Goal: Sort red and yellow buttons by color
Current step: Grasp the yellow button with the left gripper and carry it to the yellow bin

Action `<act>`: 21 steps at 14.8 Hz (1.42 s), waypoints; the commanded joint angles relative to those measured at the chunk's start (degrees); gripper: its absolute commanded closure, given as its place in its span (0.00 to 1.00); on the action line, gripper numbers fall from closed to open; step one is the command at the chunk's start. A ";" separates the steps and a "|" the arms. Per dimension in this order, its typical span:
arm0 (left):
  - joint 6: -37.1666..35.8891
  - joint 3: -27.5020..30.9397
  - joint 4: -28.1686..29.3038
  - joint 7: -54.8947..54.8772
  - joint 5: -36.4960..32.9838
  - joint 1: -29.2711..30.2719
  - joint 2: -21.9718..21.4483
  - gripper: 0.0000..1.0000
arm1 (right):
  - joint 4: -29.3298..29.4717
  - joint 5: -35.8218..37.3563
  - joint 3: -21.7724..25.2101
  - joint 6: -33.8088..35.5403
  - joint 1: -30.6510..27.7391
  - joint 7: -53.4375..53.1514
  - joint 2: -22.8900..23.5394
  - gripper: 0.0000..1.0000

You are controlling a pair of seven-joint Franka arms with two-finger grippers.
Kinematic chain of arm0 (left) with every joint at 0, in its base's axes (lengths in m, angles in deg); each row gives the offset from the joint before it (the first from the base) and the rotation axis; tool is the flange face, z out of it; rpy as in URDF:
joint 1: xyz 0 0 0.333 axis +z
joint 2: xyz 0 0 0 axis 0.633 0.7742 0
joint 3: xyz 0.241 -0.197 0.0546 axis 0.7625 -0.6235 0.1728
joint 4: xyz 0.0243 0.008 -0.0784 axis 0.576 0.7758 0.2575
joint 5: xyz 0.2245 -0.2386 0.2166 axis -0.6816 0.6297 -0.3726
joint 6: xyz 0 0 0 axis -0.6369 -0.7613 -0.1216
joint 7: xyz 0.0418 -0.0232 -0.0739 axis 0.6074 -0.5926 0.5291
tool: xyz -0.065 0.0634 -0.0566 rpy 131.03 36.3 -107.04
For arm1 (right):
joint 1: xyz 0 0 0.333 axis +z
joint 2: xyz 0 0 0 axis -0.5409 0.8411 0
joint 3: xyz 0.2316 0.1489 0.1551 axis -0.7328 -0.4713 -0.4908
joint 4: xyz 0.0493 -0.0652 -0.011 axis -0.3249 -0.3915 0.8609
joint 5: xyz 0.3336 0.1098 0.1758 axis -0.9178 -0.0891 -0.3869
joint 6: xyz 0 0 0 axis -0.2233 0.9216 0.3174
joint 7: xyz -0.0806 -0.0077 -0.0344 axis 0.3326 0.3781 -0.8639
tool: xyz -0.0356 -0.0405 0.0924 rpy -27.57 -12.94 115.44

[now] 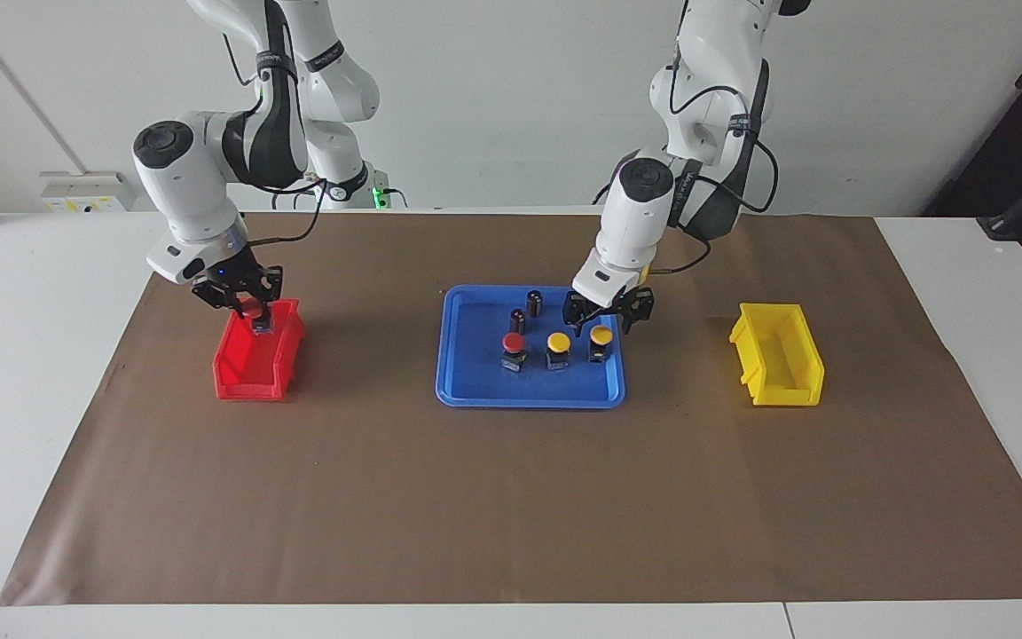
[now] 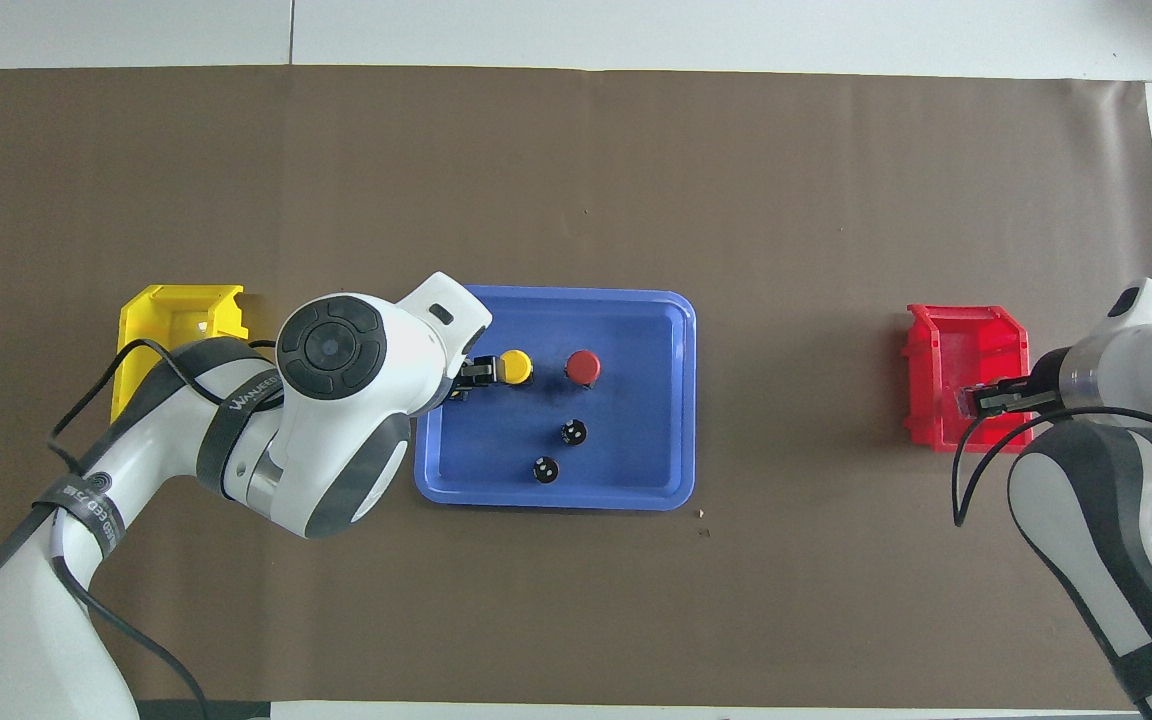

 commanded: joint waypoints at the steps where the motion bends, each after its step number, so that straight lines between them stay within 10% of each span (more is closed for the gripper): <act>1: 1.26 0.80 1.14 0.27 0.88 -0.47 -0.66 0.20 | -4.10 -0.95 -0.69 -5.03 -1.73 2.83 -0.22 0.83; 3: 1.35 0.80 1.14 0.44 0.88 -0.29 -0.66 0.44 | -5.95 -0.95 -0.69 -7.85 -1.73 3.02 -0.30 0.82; 7: 1.35 0.80 1.23 0.44 0.88 -0.20 -0.40 0.61 | -6.22 -0.95 -0.69 -9.17 -1.73 3.02 1.36 0.74; 9: 1.26 0.89 0.97 0.62 0.88 -0.20 -0.40 0.87 | -6.04 -0.95 -0.69 -9.18 -1.73 3.80 1.37 0.28; 10: 0.48 0.89 0.27 1.05 0.88 -0.12 -0.31 0.95 | -5.43 -0.95 -0.69 -8.40 -1.99 5.90 1.45 0.25; 15: -16.01 1.50 -7.80 1.85 1.14 2.15 -3.30 0.98 | 5.71 -0.95 -1.13 5.20 -1.82 4.71 1.89 0.08; 21: -33.80 1.68 -14.16 -25.45 5.10 19.80 -7.77 0.98 | 26.37 -3.30 -1.40 18.42 15.11 -20.31 8.12 0.00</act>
